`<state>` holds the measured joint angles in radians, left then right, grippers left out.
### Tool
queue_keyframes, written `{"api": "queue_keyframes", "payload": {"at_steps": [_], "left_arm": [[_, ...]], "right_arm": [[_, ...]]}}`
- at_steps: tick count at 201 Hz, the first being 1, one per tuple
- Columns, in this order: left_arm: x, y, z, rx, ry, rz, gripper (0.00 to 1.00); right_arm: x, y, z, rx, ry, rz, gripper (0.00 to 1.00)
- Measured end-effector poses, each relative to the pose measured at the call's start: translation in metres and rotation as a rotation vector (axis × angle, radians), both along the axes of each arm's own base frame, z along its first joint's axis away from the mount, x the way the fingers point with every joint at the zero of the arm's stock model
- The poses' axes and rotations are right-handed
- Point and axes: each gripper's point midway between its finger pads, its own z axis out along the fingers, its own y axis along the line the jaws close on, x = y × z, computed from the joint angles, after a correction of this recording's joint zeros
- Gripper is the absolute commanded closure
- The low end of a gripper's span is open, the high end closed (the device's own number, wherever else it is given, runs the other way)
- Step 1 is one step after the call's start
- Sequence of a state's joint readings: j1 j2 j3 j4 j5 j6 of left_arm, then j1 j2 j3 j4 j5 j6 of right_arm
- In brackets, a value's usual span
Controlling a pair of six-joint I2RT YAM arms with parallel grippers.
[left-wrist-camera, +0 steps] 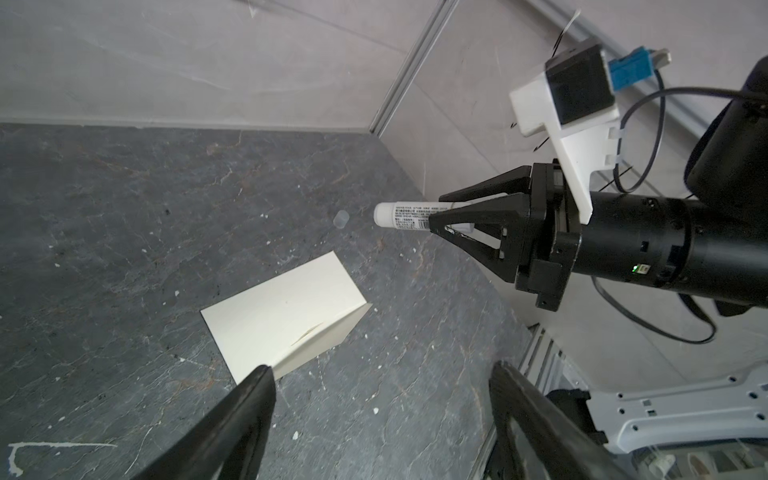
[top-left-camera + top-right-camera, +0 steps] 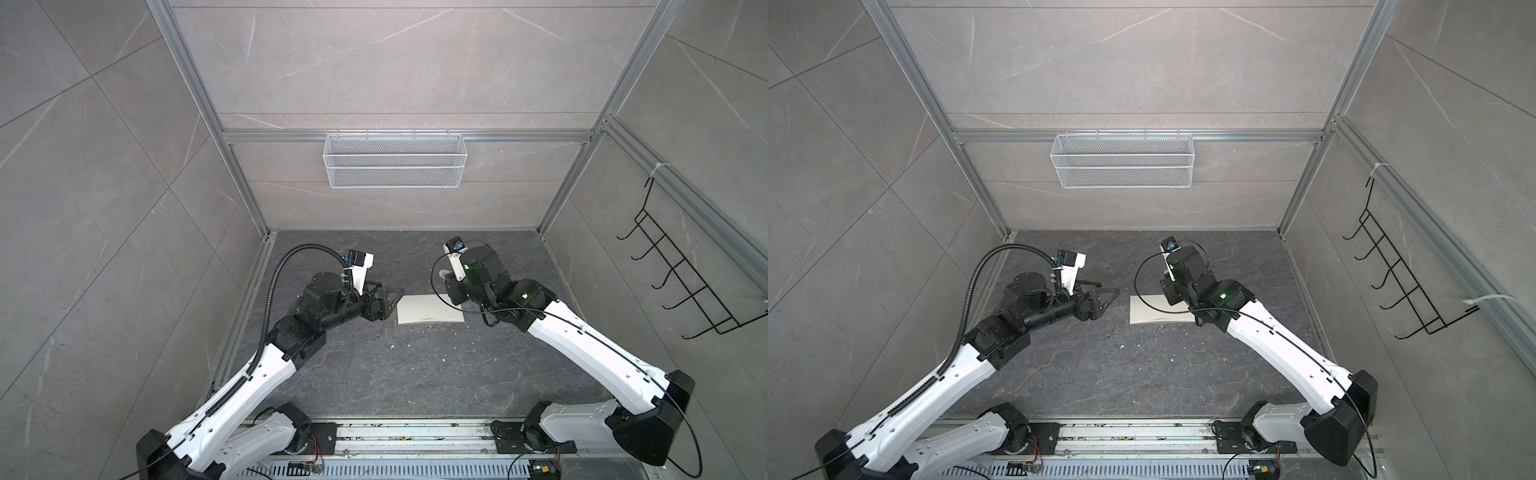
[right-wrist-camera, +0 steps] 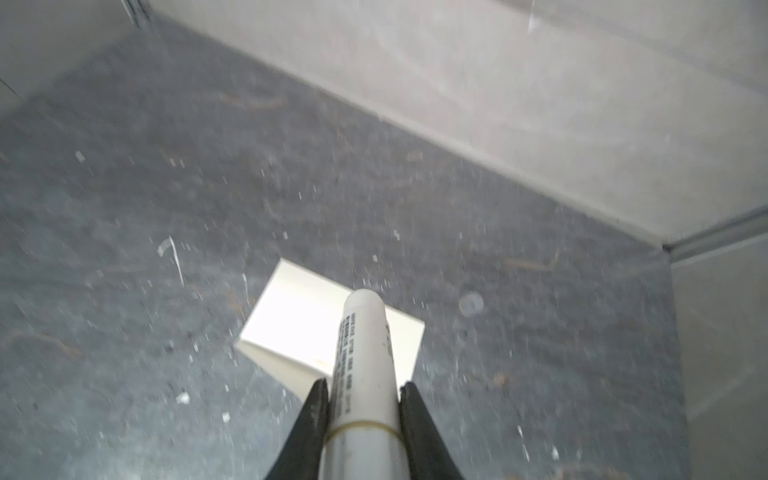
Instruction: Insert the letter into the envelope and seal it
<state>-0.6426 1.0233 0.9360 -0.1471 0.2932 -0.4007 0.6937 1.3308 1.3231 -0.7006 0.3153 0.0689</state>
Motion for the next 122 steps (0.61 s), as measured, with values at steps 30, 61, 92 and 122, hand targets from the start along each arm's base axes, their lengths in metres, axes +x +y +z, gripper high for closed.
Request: {"api": "queue_keyframes", "payload": {"at_steps": [30, 61, 92, 122], "left_arm": [[0.0, -0.02, -0.036, 0.123, -0.005, -0.086, 0.17], [-0.012, -0.047, -0.071, 0.258, -0.066, -0.233, 0.18], [-0.012, -0.067, -0.112, 0.382, -0.085, -0.341, 0.26], [0.001, -0.079, -0.138, 0.467, -0.095, -0.395, 0.32]], "right_arm": [[-0.018, -0.025, -0.035, -0.094, 0.172, -0.04, 1.0], [-0.029, -0.047, -0.041, -0.118, 0.266, -0.104, 1.0], [-0.041, -0.064, -0.048, -0.119, 0.323, -0.157, 1.0], [-0.056, -0.078, -0.048, -0.075, 0.344, -0.202, 1.0]]}}
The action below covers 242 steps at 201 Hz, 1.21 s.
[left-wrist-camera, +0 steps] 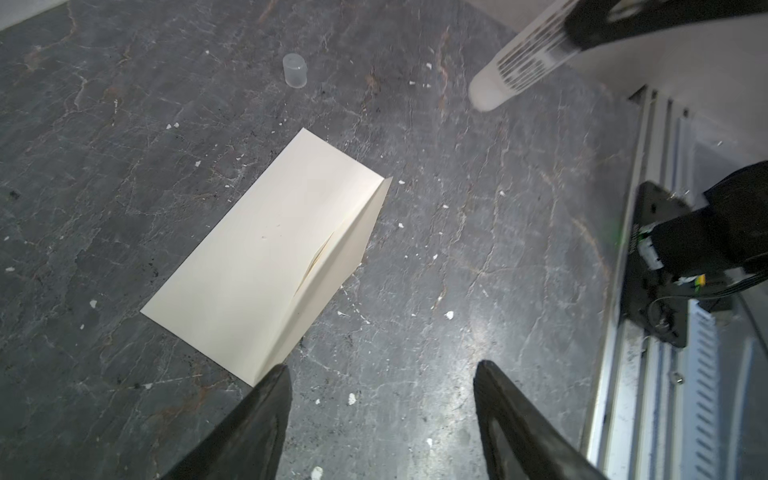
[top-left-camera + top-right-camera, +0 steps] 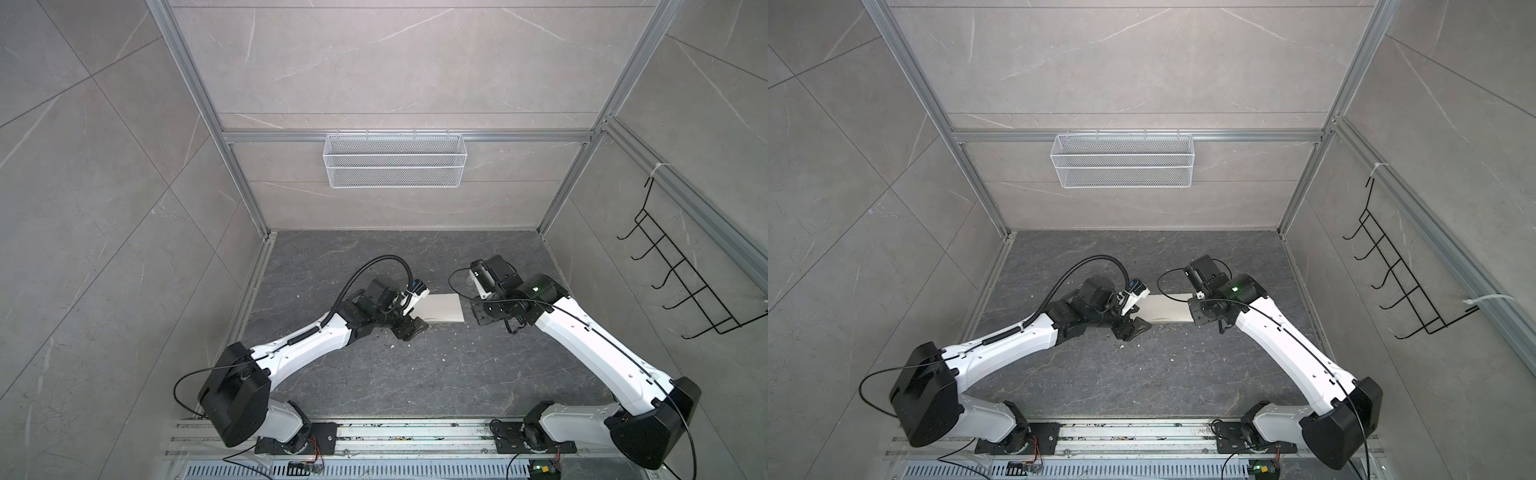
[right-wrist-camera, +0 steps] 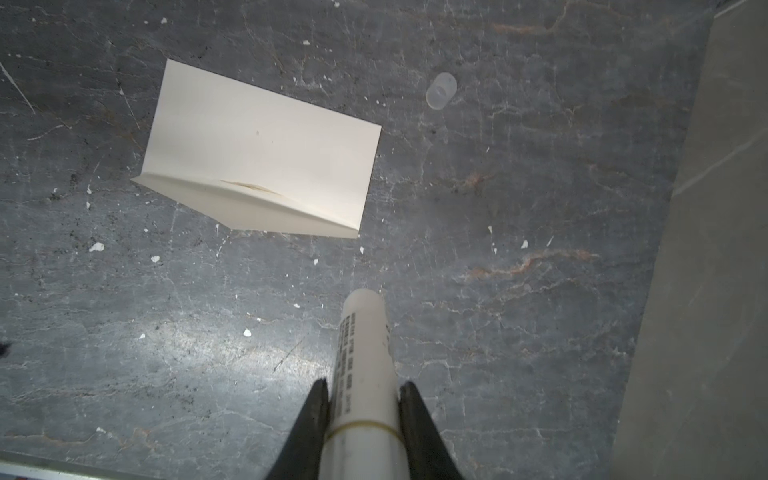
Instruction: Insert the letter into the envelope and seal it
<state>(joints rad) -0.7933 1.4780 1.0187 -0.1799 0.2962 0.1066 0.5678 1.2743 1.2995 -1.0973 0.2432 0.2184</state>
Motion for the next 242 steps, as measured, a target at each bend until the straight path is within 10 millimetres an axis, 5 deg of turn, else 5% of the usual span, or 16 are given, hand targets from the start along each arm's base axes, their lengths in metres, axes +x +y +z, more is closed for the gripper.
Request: {"api": "queue_keyframes", "payload": {"at_steps": [87, 130, 160, 209, 242], "left_arm": [[0.009, -0.041, -0.064, 0.234, -0.113, -0.18, 0.5], [0.027, -0.048, -0.086, 0.307, -0.139, -0.178, 0.6], [0.038, -0.049, -0.099, 0.351, -0.157, -0.165, 0.69], [0.044, -0.048, -0.115, 0.397, -0.166, -0.168, 1.0], [0.046, -0.047, -0.114, 0.408, -0.173, -0.15, 1.0]], "right_arm": [[-0.03, -0.012, 0.021, 0.115, -0.037, -0.073, 1.0], [-0.041, -0.017, 0.013, 0.129, -0.025, -0.087, 1.0], [-0.044, -0.018, 0.007, 0.134, -0.009, -0.104, 1.0], [-0.048, -0.022, 0.008, 0.157, -0.026, -0.139, 1.0], [-0.049, -0.027, 0.013, 0.168, -0.056, -0.169, 1.0]]}}
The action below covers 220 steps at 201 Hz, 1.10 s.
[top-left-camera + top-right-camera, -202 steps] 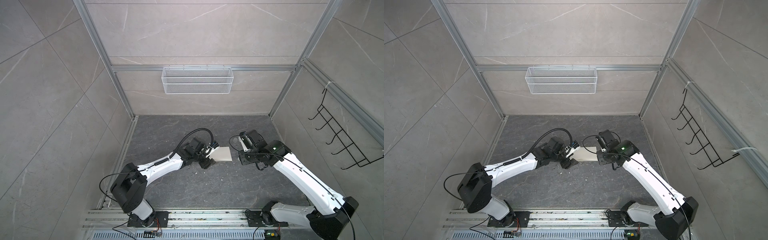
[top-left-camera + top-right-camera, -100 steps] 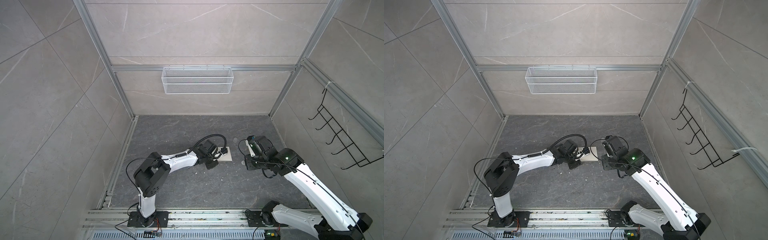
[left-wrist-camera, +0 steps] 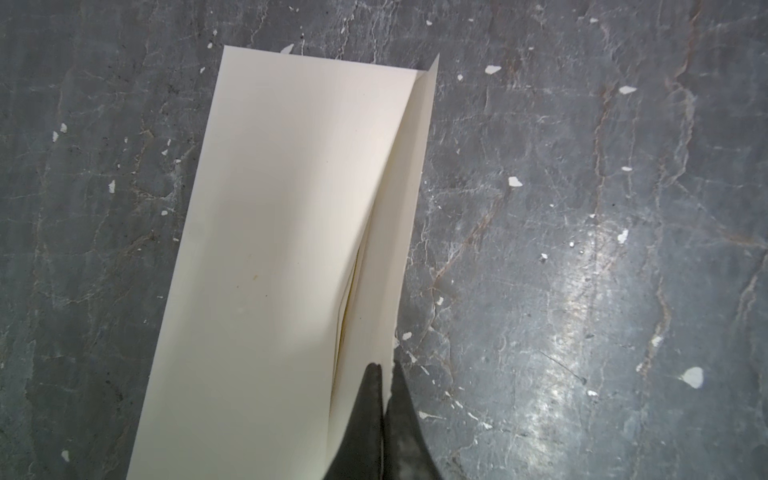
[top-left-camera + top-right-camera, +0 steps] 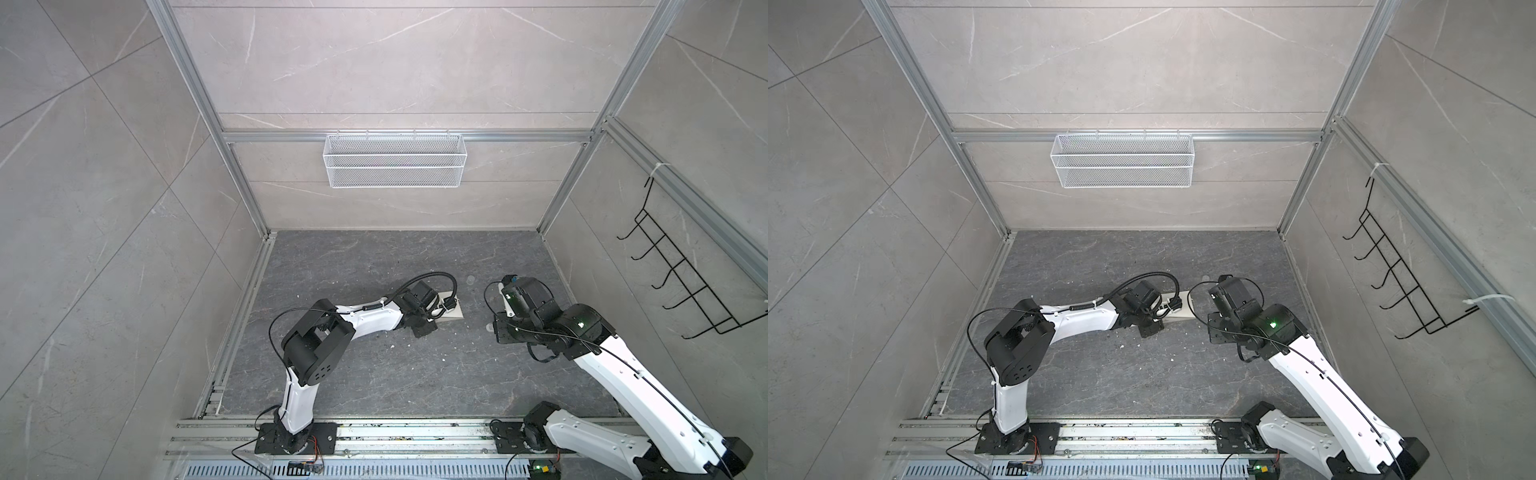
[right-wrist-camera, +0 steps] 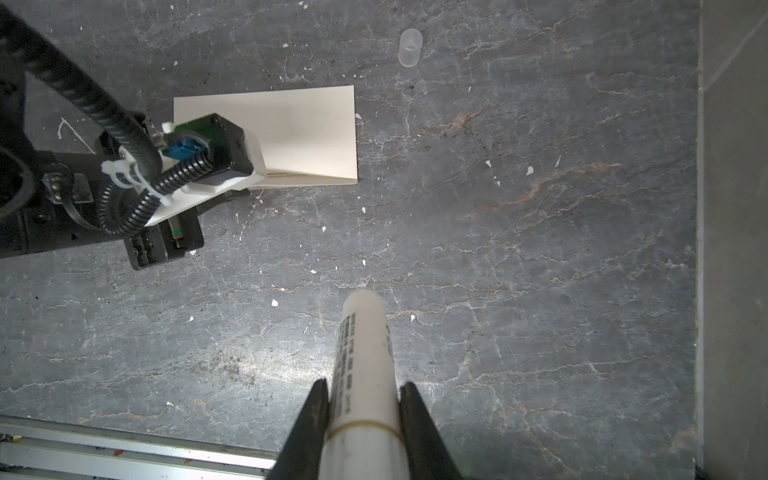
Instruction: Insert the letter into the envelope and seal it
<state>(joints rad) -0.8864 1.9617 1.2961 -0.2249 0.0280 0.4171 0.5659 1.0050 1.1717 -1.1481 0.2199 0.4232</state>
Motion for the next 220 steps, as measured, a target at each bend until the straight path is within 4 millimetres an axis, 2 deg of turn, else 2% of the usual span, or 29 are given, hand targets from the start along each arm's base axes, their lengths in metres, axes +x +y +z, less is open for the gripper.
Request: {"api": "queue_keyframes", "payload": {"at_steps": [30, 46, 64, 84, 107, 129, 164, 185, 202, 220], "left_arm": [[-0.01, 0.011, 0.006, 0.023, -0.014, 0.038, 1.0], [-0.023, 0.018, 0.012, 0.048, -0.031, 0.048, 1.0], [-0.041, 0.016, 0.017, 0.071, -0.055, 0.039, 1.0], [-0.06, 0.014, 0.013, 0.102, -0.07, 0.014, 1.0], [-0.082, 0.019, -0.002, 0.15, -0.045, -0.012, 1.0], [-0.092, 0.021, -0.005, 0.152, -0.016, -0.005, 0.82], [-0.103, 0.019, 0.01, 0.073, 0.045, 0.033, 0.66], [-0.106, 0.02, 0.033, -0.017, 0.044, 0.063, 0.49], [-0.108, 0.022, 0.06, -0.11, 0.023, 0.085, 0.34], [-0.107, 0.025, 0.09, -0.218, -0.011, 0.112, 0.27]], "right_arm": [[-0.002, -0.001, 0.004, 0.01, -0.016, -0.001, 1.0], [-0.002, -0.001, 0.004, 0.01, -0.016, -0.001, 1.0], [-0.001, -0.001, 0.003, 0.008, -0.013, -0.001, 1.0], [0.0, 0.001, 0.001, 0.009, -0.005, 0.003, 1.0], [0.002, 0.007, 0.001, 0.029, -0.005, 0.013, 1.0], [0.003, 0.01, 0.002, 0.047, -0.007, 0.022, 1.0], [0.005, 0.017, 0.003, 0.069, -0.005, 0.048, 1.0], [0.007, 0.023, 0.0, 0.073, 0.004, 0.07, 1.0], [0.011, 0.028, -0.002, 0.072, 0.02, 0.087, 1.0], [0.015, 0.033, -0.003, 0.072, 0.029, 0.102, 1.0]]}}
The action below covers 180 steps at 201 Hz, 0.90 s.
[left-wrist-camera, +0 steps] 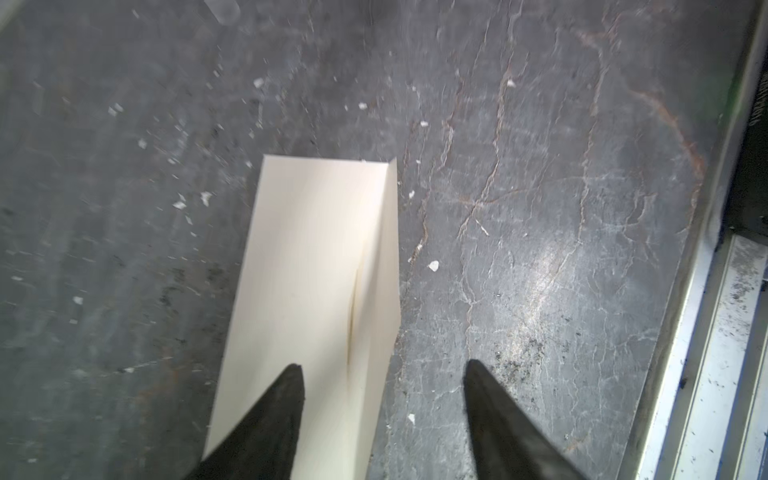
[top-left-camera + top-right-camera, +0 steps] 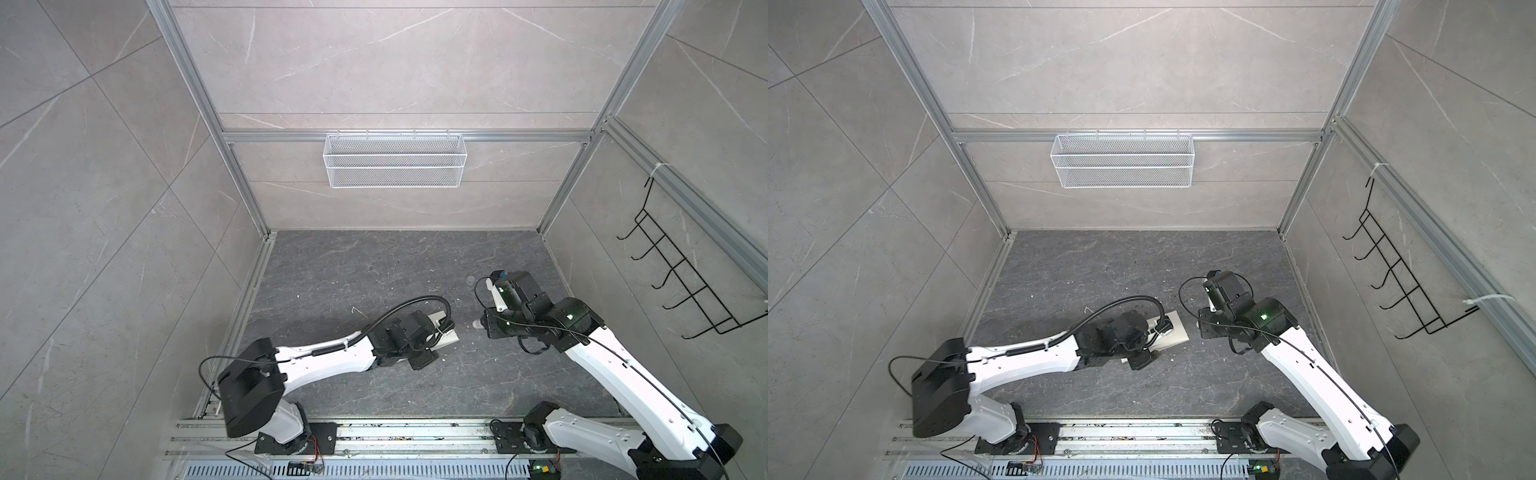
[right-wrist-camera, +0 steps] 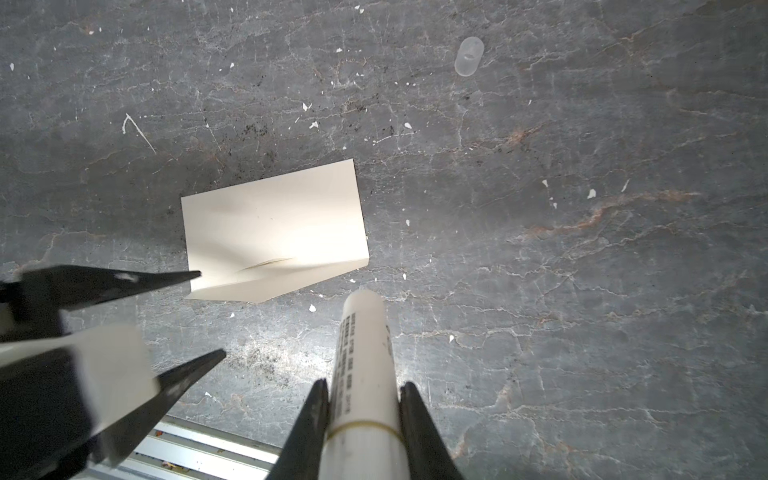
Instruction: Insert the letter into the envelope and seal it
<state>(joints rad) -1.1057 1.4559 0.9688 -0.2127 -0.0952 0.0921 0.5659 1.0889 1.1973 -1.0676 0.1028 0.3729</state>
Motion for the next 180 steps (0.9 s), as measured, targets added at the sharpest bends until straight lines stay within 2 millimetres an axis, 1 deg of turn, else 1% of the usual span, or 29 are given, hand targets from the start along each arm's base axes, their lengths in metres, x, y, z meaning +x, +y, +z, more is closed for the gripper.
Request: {"api": "queue_keyframes", "payload": {"at_steps": [16, 25, 36, 52, 81, 103, 112, 124, 144, 162, 180], "left_arm": [[0.002, 0.005, 0.019, -0.069, -0.032, 0.026, 0.2], [0.004, 0.01, 0.024, -0.095, -0.043, 0.045, 0.15], [0.007, 0.017, 0.027, -0.12, -0.05, 0.072, 0.12], [0.014, 0.031, 0.023, -0.144, -0.04, 0.126, 0.12], [0.027, 0.062, 0.006, -0.183, -0.001, 0.248, 0.12], [0.033, 0.076, 0.0, -0.226, 0.026, 0.317, 0.12], [0.035, 0.08, 0.0, -0.251, 0.042, 0.34, 0.14], [0.039, 0.085, 0.0, -0.283, 0.061, 0.37, 0.19], [0.047, 0.092, 0.0, -0.352, 0.111, 0.425, 0.32], [0.052, 0.098, -0.004, -0.414, 0.169, 0.477, 0.45], [0.054, 0.103, -0.011, -0.46, 0.23, 0.522, 0.54]], "right_arm": [[0.005, 0.006, 0.003, 0.011, 0.0, 0.011, 1.0], [0.007, 0.009, 0.004, 0.017, 0.0, 0.018, 1.0], [0.011, 0.014, 0.004, 0.023, 0.005, 0.026, 1.0], [0.014, 0.02, 0.0, 0.026, 0.019, 0.039, 1.0], [0.019, 0.036, -0.006, 0.01, 0.051, 0.073, 1.0], [0.024, 0.051, -0.008, -0.007, 0.061, 0.107, 1.0], [0.025, 0.058, -0.009, -0.018, 0.064, 0.121, 1.0], [0.027, 0.068, -0.012, -0.034, 0.068, 0.141, 1.0], [0.031, 0.084, -0.017, -0.063, 0.078, 0.173, 1.0], [0.033, 0.096, -0.026, -0.089, 0.097, 0.195, 1.0], [0.035, 0.105, -0.036, -0.108, 0.12, 0.211, 1.0]]}}
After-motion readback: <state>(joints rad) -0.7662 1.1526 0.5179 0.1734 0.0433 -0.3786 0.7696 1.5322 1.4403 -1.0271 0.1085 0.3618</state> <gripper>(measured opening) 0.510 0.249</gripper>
